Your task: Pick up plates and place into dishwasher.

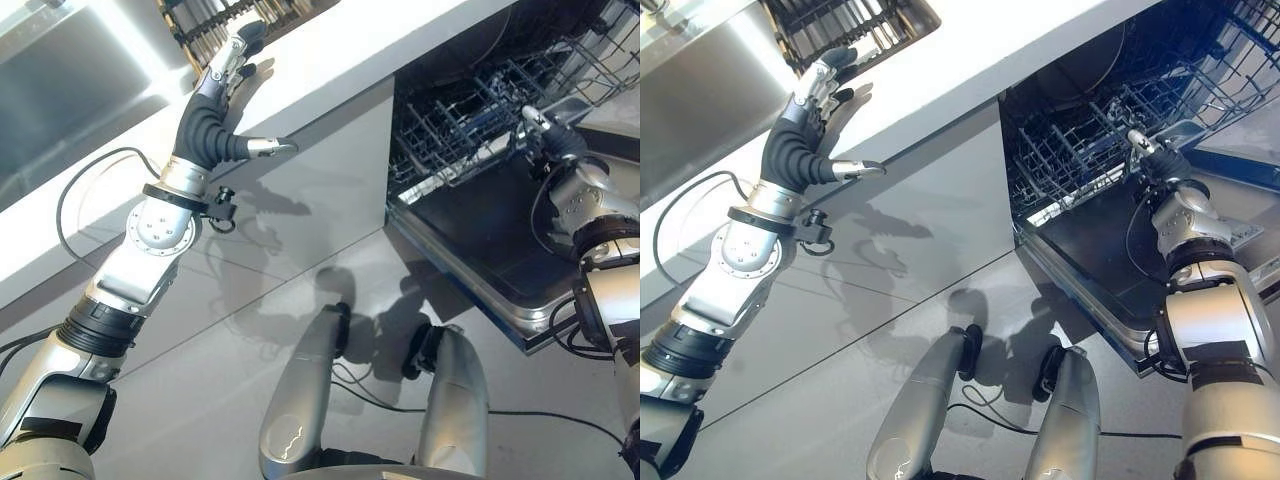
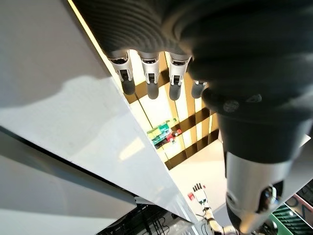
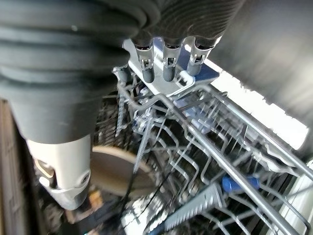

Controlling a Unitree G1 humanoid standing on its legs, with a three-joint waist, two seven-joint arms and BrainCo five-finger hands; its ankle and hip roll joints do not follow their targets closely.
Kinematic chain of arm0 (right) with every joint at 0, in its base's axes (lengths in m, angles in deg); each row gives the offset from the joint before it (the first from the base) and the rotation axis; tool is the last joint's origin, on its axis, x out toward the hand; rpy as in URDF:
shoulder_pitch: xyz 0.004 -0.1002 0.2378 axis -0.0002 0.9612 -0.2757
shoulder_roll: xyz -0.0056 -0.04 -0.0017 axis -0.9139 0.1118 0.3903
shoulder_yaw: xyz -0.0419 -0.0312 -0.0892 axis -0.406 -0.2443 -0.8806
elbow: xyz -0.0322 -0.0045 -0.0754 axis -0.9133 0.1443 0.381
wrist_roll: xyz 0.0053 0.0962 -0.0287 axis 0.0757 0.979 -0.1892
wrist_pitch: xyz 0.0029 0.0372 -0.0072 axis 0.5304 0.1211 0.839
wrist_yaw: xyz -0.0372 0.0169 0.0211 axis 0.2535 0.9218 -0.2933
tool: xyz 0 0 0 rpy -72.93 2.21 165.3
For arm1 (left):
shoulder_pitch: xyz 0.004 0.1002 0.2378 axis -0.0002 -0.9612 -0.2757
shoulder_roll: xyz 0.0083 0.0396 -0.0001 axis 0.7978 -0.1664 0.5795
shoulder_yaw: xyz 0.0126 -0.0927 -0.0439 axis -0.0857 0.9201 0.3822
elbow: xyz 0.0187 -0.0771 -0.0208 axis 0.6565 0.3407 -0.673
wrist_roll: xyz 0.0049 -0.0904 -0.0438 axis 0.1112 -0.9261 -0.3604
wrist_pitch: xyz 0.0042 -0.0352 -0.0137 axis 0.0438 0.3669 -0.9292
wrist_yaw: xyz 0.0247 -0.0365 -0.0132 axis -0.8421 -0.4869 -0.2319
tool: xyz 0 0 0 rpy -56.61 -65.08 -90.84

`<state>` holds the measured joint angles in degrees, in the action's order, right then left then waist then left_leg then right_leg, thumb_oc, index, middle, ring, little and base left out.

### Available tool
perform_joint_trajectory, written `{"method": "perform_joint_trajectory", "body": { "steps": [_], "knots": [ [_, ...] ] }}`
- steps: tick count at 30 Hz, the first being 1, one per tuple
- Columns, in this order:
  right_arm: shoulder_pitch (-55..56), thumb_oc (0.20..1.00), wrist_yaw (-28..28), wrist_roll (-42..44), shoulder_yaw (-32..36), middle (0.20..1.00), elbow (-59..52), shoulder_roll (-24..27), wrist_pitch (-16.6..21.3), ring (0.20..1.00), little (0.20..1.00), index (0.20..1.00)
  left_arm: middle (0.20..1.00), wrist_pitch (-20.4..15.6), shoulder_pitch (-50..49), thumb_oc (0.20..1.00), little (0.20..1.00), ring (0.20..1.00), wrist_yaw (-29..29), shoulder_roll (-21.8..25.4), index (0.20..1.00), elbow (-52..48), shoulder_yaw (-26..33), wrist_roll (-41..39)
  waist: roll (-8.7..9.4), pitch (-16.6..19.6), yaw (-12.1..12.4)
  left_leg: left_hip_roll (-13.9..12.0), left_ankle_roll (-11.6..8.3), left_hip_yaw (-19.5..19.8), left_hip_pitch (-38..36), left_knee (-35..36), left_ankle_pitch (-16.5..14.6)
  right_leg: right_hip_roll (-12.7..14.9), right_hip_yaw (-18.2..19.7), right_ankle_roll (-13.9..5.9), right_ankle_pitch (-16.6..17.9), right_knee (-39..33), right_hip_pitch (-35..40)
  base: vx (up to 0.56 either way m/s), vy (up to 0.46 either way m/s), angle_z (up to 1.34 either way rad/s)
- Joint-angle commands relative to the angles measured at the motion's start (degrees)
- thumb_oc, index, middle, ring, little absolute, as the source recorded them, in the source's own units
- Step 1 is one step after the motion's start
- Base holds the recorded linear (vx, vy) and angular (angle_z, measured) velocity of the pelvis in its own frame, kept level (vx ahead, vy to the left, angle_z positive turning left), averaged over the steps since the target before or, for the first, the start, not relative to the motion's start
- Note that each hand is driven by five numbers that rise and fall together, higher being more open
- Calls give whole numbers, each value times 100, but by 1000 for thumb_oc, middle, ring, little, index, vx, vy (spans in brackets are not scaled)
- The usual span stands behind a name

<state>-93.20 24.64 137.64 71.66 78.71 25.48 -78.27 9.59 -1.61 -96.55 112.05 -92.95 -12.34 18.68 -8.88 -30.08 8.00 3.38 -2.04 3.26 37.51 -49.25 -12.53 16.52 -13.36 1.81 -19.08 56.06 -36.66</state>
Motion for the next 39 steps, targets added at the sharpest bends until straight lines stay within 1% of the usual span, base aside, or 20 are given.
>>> {"method": "perform_joint_trajectory", "body": {
  "steps": [1, 5, 6, 7, 11, 14, 18, 19, 22, 25, 26, 28, 29, 30, 31, 32, 33, 36, 37, 39],
  "knots": [
    [-891, 1000, -270, 403, 64, 1000, -378, -255, 663, 1000, 1000, 1000, 1000, -176, -243, 1000, 1000, 1000, -110, 167, 1000, -94, 283, -294, -19, 31, 326, 189, 601, -398, -104, 177, -418, -260, 305, -97, 241, -261, 0, 9, -34, 10],
    [-884, 1000, -437, 592, 160, 1000, -553, -190, 896, 1000, 1000, 1000, 1000, -226, -298, 1000, 1000, 1000, -68, 185, 1000, -100, 338, -335, 16, 32, 339, 181, 605, -379, -102, 155, -421, -268, 270, -91, 248, -283, 40, -3, -24, 8],
    [-895, 1000, -488, 647, 173, 1000, -603, -161, 952, 1000, 1000, 1000, 1000, -246, -299, 1000, 1000, 1000, -76, 192, 1000, -103, 335, -348, 20, 29, 340, 163, 624, -406, -39, 183, -290, -248, 212, -41, 364, -320, -10, 3, -19, 8],
    [-913, 1000, -496, 677, 166, 1000, -648, -146, 977, 1000, 1000, 1000, 1000, -263, -296, 1000, 1000, 1000, -57, 202, 1000, -94, 349, -369, 31, 32, 336, 175, 613, -378, -88, 131, -441, -279, 277, -99, 234, -271, 27, -16, -16, 9],
    [-906, 1000, -470, 841, 146, 1000, -945, -54, 1130, 1000, 1000, 1000, 1000, -420, -346, 1000, 1000, 1000, 148, 231, 1000, -96, 402, -497, 92, 83, 318, 151, 636, -408, -24, 22, -505, -304, 293, -107, 261, -268, -44, -14, -4, 3],
    [-739, 1000, -311, 558, 167, 1000, -1020, 15, 1021, 1000, 1000, 1000, 1000, -495, -380, 1000, 1000, 1000, 273, 223, 1000, -82, 404, -482, 169, 154, 279, 107, 638, -448, -14, -122, -613, -319, 303, -104, 249, -223, -53, -14, 38, -1],
    [-326, 1000, 420, -162, 217, 1000, -1023, 92, 825, 1000, 1000, 1000, 1000, -533, -361, 1000, 1000, 1000, 307, 129, 1000, -123, 370, -509, 307, 214, 197, 4, 661, -549, -122, -195, -715, -350, 328, -90, 296, -293, 50, -57, 75, -3],
    [-101, 1000, 551, -275, 270, 1000, -1058, 138, 792, 1000, 1000, 1000, 1000, -552, -394, 1000, 1000, 1000, 350, 104, 1000, -140, 392, -502, 365, 211, 158, -57, 689, -624, -132, -155, -603, -333, 287, -31, 442, -396, 71, -106, 57, -2],
    [606, 1000, 969, -528, 450, 1000, -1488, 96, 812, 1000, 1000, 1000, 1000, -573, -477, 1000, 1000, 1000, 329, 21, 1000, -237, 378, -425, 498, 237, 10, -178, 719, -740, -281, -184, -700, -386, 346, -27, 488, -560, 250, -83, 84, -2],
    [1571, 1000, 1650, -1026, 585, 1000, -2294, -140, 1137, 1000, 1000, 1000, 1000, -595, -561, 1000, 1000, 1000, 139, -172, 1000, -263, 236, -113, 634, 257, -246, -325, 710, -857, -594, -172, -798, -442, 435, -40, 543, -724, 534, 9, 151, -16],
    [1967, 1000, 2024, -1529, 687, 1000, -2569, -261, 1240, 1000, 1000, 1000, 1000, -531, -595, 1000, 1000, 1000, 92, -303, 1000, -279, 206, 65, 682, 261, -349, -357, 702, -898, -771, -156, -860, -453, 463, -52, 544, -770, 681, 43, 155, -28],
    [2514, 1000, 2579, -2068, 808, 1000, -3064, -358, 1409, 1000, 1000, 1000, 1000, -533, -649, 1000, 1000, 1000, -20, -431, 1000, -310, 139, 290, 755, 267, -498, -421, 721, -975, -952, -129, -925, -507, 548, -60, 559, -878, 848, 36, 124, -28],
    [2917, 1000, 2777, -2410, 916, 1000, -3313, -450, 1656, 1000, 1000, 1000, 1000, -521, -692, 1000, 1000, 1000, -111, -530, 1000, -353, 91, 442, 782, 272, -577, -426, 734, -983, -1049, -97, -941, -528, 579, -71, 577, -940, 939, 48, 125, -27],
    [3322, 1000, 3261, -3147, 1023, 1000, -3679, -551, 1784, 1000, 1000, 1000, 1000, -485, -729, 1000, 1000, 1000, -204, -625, 1000, -403, 70, 568, 810, 281, -681, -425, 741, -1017, -1149, -87, -989, -570, 625, -87, 569, -991, 1043, 46, 106, -20],
    [3516, 1000, 3536, -3576, 1051, 1000, -3854, -595, 1817, 1000, 1000, 1000, 1000, -483, -749, 1000, 1000, 1000, -238, -668, 1000, -414, 62, 622, 823, 288, -718, -431, 746, -1039, -1202, -75, -1008, -581, 644, -92, 571, -1030, 1097, 15, 107, -18],
    [3788, 1000, 4007, -4108, 1074, 1000, -4155, -616, 1820, 1000, 1000, 1000, 1000, -502, -807, 1000, 1000, 1000, -295, -760, 1000, -437, 66, 728, 836, 304, -803, -456, 760, -1080, -1293, -28, -1021, -615, 695, -108, 577, -1081, 1159, -9, 87, -20],
    [4038, 1000, 4330, -4362, 1161, 1000, -4332, -678, 1789, 1000, 1000, 1000, 1000, -480, -854, 1000, 1000, 1000, -324, -823, 1000, -473, 77, 825, 856, 320, -861, -471, 766, -1106, -1349, -13, -1040, -629, 720, -110, 569, -1109, 1213, -16, 97, -28],
    [4830, 1000, 4746, -4790, 1589, 1000, -4377, -839, 2064, 1000, 1000, 1000, 1000, -559, -1065, 1000, 1000, 1000, -311, -956, 1000, -463, 118, 926, 875, 387, -995, -500, 793, -1130, -1572, 105, -1073, -684, 753, -130, 567, -1264, 1439, 9, 62, -26],
    [4986, 1000, 4857, -4795, 1635, 1000, -4347, -868, 2082, 1000, 1000, 1000, 1000, -580, -1119, 1000, 1000, 1000, -312, -993, 1000, -446, 107, 964, 884, 411, -1021, -513, 787, -1138, -1651, 162, -1063, -701, 769, -138, 577, -1316, 1506, 21, 30, -8],
    [5280, 1000, 4866, -4423, 1823, 1000, -4259, -949, 2075, 1000, 1000, 1000, 1000, -617, -1255, 1000, 1000, 1000, -262, -1064, 1000, -438, 133, 1020, 911, 470, -1074, -508, 774, -1143, -1834, 361, -993, -730, 792, -148, 645, -1528, 1692, 49, 17, -8]
  ]
}}
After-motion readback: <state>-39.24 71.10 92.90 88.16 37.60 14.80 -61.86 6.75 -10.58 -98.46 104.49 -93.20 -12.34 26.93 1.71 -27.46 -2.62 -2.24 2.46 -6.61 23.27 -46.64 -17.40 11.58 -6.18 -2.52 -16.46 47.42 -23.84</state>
